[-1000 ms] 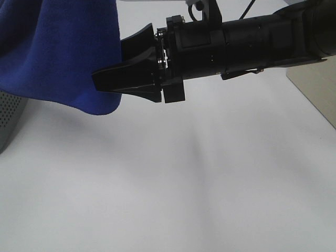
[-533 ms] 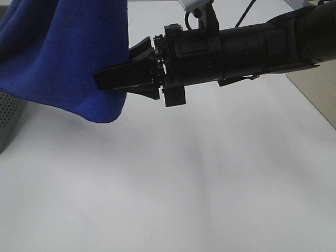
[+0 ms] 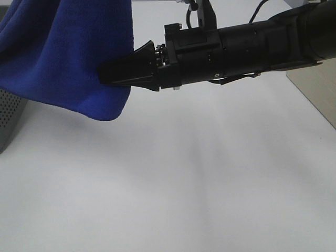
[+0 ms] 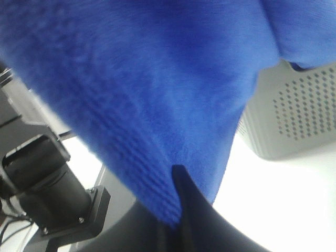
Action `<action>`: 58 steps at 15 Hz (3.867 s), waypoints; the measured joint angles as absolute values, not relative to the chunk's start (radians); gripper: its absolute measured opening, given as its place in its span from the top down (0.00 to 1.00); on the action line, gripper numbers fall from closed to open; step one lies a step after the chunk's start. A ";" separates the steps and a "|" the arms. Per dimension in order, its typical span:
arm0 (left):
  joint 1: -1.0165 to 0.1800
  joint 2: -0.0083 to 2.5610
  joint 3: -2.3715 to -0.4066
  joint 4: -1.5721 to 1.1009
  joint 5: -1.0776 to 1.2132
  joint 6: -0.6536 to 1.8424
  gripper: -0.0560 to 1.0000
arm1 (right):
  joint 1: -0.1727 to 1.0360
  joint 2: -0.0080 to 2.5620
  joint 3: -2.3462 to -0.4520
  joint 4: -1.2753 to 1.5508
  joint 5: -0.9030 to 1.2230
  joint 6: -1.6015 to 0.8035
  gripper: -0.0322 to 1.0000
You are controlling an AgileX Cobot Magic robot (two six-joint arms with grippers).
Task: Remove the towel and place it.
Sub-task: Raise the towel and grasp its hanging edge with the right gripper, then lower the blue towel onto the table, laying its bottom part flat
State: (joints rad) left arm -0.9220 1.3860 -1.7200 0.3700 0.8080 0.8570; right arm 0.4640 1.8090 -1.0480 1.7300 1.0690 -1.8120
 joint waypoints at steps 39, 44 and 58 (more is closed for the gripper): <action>-0.344 1.689 -1.729 0.807 -0.184 -0.183 0.95 | 0.395 1.687 -1.673 -0.458 -0.016 -0.042 0.95; -0.294 1.924 -1.997 0.808 -0.247 -0.137 0.95 | 0.355 1.916 -1.913 -0.424 -0.188 -0.039 0.95; -0.254 2.392 -2.669 0.775 -0.198 -0.117 0.95 | 0.270 2.196 -2.322 -0.369 -0.141 0.151 0.95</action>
State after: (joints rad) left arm -0.2540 2.3920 -2.6690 0.7750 -0.1980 -0.1170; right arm 0.2700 2.1960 -2.3220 -0.3690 -0.1410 0.1510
